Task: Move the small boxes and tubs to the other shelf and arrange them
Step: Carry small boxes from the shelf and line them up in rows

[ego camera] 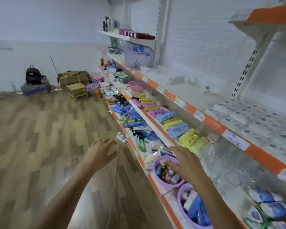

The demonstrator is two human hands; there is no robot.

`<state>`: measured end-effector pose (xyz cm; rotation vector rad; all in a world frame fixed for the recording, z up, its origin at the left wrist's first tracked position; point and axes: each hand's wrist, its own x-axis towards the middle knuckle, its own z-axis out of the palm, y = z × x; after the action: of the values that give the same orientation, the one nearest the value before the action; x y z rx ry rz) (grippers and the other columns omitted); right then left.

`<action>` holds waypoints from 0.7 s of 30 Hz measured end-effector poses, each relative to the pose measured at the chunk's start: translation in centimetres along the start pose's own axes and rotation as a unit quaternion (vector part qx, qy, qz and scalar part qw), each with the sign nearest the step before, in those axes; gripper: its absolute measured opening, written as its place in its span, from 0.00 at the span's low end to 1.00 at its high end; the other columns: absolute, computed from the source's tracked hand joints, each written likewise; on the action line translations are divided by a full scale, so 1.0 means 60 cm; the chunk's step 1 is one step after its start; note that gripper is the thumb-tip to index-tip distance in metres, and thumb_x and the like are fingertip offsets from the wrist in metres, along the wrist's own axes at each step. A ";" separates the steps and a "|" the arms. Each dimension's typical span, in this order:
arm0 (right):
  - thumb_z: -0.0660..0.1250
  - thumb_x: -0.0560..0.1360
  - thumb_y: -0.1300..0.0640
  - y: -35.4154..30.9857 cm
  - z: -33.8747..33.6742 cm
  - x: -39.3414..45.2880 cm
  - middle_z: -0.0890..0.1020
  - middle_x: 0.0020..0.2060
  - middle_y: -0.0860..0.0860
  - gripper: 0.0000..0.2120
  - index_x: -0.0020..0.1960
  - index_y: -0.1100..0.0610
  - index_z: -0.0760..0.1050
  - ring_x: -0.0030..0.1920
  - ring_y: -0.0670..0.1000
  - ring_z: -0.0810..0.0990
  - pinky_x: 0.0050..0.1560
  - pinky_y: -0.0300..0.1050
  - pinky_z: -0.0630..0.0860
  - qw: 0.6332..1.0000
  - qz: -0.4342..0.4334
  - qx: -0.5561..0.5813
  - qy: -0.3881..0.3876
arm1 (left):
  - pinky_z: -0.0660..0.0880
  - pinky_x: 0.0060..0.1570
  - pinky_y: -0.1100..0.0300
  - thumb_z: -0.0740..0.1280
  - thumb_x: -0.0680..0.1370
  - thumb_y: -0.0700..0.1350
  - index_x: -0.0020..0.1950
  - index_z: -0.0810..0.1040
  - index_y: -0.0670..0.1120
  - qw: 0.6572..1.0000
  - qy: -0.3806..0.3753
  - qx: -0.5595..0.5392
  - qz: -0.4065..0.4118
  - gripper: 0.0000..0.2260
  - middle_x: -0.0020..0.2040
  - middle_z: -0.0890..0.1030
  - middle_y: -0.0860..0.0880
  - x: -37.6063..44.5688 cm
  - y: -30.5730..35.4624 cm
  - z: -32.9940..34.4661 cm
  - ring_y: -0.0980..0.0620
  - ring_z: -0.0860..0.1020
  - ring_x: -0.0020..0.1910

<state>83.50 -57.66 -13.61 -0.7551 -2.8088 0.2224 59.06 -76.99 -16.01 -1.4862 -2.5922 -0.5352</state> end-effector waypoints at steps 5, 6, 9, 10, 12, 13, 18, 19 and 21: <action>0.59 0.77 0.45 -0.063 0.006 0.159 0.71 0.65 0.45 0.21 0.69 0.48 0.65 0.64 0.47 0.69 0.61 0.44 0.66 1.000 0.003 0.012 0.007 | 0.72 0.51 0.55 0.63 0.73 0.55 0.58 0.77 0.48 1.000 0.008 -0.017 -0.010 0.17 0.54 0.79 0.49 0.107 -0.105 -0.018 0.46 0.77 0.54; 0.59 0.77 0.45 -0.070 0.007 0.186 0.71 0.65 0.45 0.21 0.69 0.48 0.65 0.65 0.47 0.69 0.61 0.45 0.67 1.000 0.007 0.013 0.006 | 0.71 0.51 0.55 0.67 0.73 0.51 0.59 0.77 0.48 1.000 0.010 -0.023 -0.003 0.16 0.55 0.79 0.49 0.130 -0.122 -0.018 0.46 0.77 0.55; 0.59 0.77 0.45 -0.081 0.010 0.266 0.69 0.66 0.44 0.21 0.69 0.48 0.64 0.65 0.46 0.68 0.61 0.44 0.68 0.999 0.030 0.013 0.012 | 0.72 0.49 0.57 0.69 0.73 0.48 0.58 0.78 0.48 0.999 0.017 -0.034 0.023 0.14 0.53 0.80 0.48 0.205 -0.170 -0.020 0.46 0.78 0.54; 0.59 0.77 0.45 -0.082 0.013 0.289 0.69 0.66 0.44 0.21 0.69 0.48 0.65 0.64 0.46 0.69 0.60 0.44 0.68 0.999 0.035 0.014 0.019 | 0.72 0.49 0.57 0.69 0.73 0.48 0.57 0.78 0.47 0.999 0.019 -0.036 0.032 0.14 0.53 0.80 0.48 0.229 -0.184 -0.021 0.46 0.78 0.53; 0.60 0.77 0.46 -0.081 0.013 0.330 0.71 0.64 0.43 0.20 0.68 0.47 0.66 0.63 0.46 0.70 0.59 0.43 0.68 0.998 0.049 0.019 0.029 | 0.72 0.51 0.56 0.67 0.73 0.49 0.58 0.78 0.48 0.998 0.018 -0.040 0.050 0.14 0.54 0.79 0.48 0.278 -0.206 -0.022 0.46 0.77 0.55; 0.60 0.77 0.46 -0.078 0.013 0.349 0.71 0.64 0.43 0.20 0.68 0.47 0.66 0.63 0.46 0.70 0.58 0.43 0.68 0.998 0.056 0.022 0.032 | 0.71 0.53 0.55 0.67 0.74 0.49 0.59 0.77 0.49 0.997 0.015 -0.042 0.055 0.14 0.56 0.79 0.49 0.301 -0.213 -0.022 0.47 0.76 0.56; 0.61 0.76 0.47 -0.043 0.009 0.443 0.73 0.62 0.44 0.20 0.67 0.49 0.67 0.62 0.48 0.71 0.58 0.43 0.68 0.995 0.086 0.012 0.049 | 0.70 0.58 0.56 0.65 0.76 0.51 0.63 0.74 0.49 0.995 0.013 -0.040 0.086 0.17 0.59 0.77 0.50 0.427 -0.230 -0.007 0.51 0.74 0.59; 0.61 0.76 0.47 -0.032 0.011 0.464 0.74 0.61 0.45 0.19 0.66 0.50 0.68 0.61 0.49 0.72 0.58 0.43 0.68 0.994 0.088 0.017 0.055 | 0.70 0.58 0.57 0.65 0.76 0.51 0.64 0.74 0.49 0.995 0.013 -0.045 0.089 0.17 0.59 0.77 0.50 0.452 -0.230 -0.002 0.51 0.74 0.59; 0.62 0.76 0.48 -0.009 0.015 0.507 0.74 0.61 0.46 0.19 0.66 0.51 0.69 0.62 0.50 0.72 0.58 0.45 0.70 0.994 0.088 0.022 0.064 | 0.70 0.57 0.58 0.64 0.76 0.51 0.64 0.73 0.48 0.994 0.015 -0.051 0.097 0.17 0.60 0.77 0.49 0.504 -0.229 0.010 0.51 0.74 0.59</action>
<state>57.41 -42.70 -9.04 -0.9701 -2.6098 0.2541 31.77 -58.43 -12.01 -1.7237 -2.3973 -0.6690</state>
